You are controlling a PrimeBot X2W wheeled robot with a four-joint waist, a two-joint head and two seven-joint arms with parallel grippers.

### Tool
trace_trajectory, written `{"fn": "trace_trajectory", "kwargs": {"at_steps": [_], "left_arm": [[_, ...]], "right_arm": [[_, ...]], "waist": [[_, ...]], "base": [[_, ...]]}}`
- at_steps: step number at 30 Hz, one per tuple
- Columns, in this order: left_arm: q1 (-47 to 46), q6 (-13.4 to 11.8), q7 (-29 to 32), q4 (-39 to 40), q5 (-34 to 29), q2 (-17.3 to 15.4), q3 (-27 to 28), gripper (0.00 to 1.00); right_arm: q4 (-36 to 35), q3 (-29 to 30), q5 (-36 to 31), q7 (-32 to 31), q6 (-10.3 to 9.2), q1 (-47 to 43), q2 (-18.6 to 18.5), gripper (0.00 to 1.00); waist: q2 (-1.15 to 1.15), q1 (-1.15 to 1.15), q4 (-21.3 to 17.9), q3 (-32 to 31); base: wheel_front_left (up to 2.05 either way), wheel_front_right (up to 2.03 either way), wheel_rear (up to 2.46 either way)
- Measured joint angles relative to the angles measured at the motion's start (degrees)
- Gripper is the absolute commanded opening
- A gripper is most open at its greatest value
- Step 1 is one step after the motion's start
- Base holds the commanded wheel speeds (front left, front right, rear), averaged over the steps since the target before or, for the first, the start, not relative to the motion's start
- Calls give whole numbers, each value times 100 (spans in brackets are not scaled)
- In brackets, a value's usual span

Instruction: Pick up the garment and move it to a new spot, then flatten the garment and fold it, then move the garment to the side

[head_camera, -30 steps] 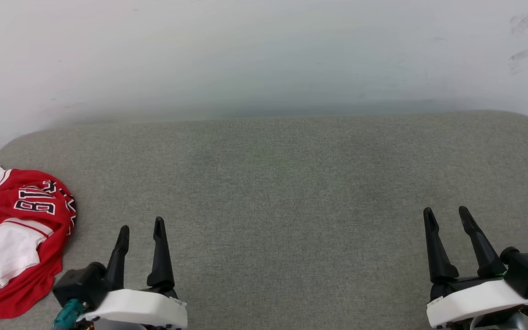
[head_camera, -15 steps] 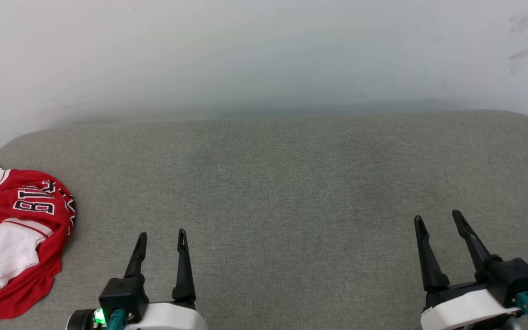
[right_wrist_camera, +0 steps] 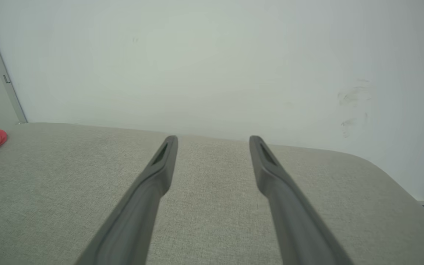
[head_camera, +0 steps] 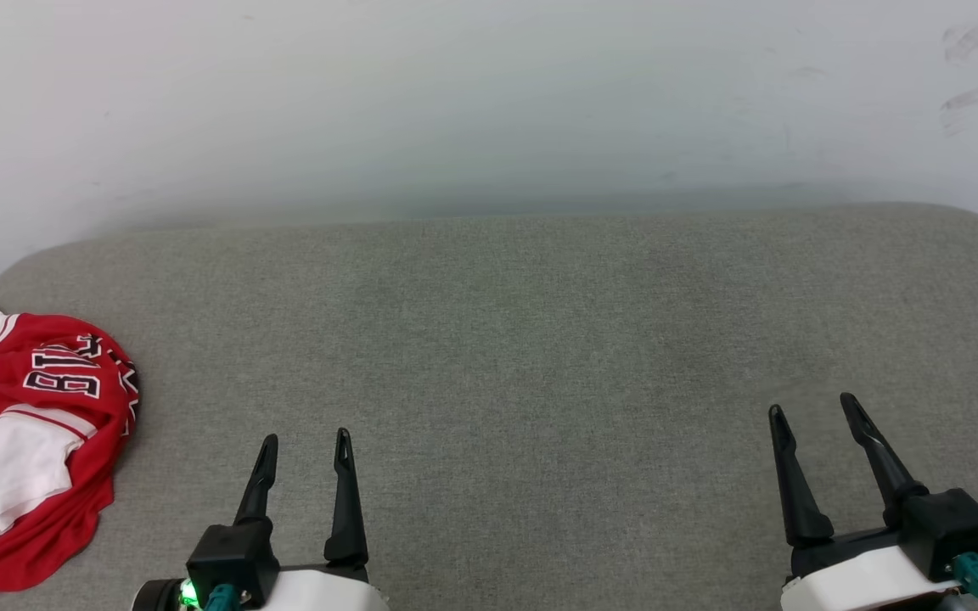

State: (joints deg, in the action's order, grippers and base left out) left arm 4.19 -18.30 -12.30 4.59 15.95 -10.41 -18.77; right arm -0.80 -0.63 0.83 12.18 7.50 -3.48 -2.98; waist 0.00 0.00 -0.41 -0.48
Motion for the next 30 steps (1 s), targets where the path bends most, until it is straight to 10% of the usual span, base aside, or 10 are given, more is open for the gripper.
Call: {"fn": "trace_trajectory", "kwargs": {"at_steps": [16, 30], "left_arm": [[397, 1589, -170, -235, -425, 708, 1161, 100], [473, 1781, -276, -430, -860, 746, 1252, 100]], "right_arm": [[119, 131, 381, 191, 0, -125, 1, 100], [208, 102, 93, 290, 0, -153, 1, 100]], "waist": [[0, 0, -10, -76], [0, 0, 4, -82]], "base": [[0, 0, 0], [0, 0, 0]]}}
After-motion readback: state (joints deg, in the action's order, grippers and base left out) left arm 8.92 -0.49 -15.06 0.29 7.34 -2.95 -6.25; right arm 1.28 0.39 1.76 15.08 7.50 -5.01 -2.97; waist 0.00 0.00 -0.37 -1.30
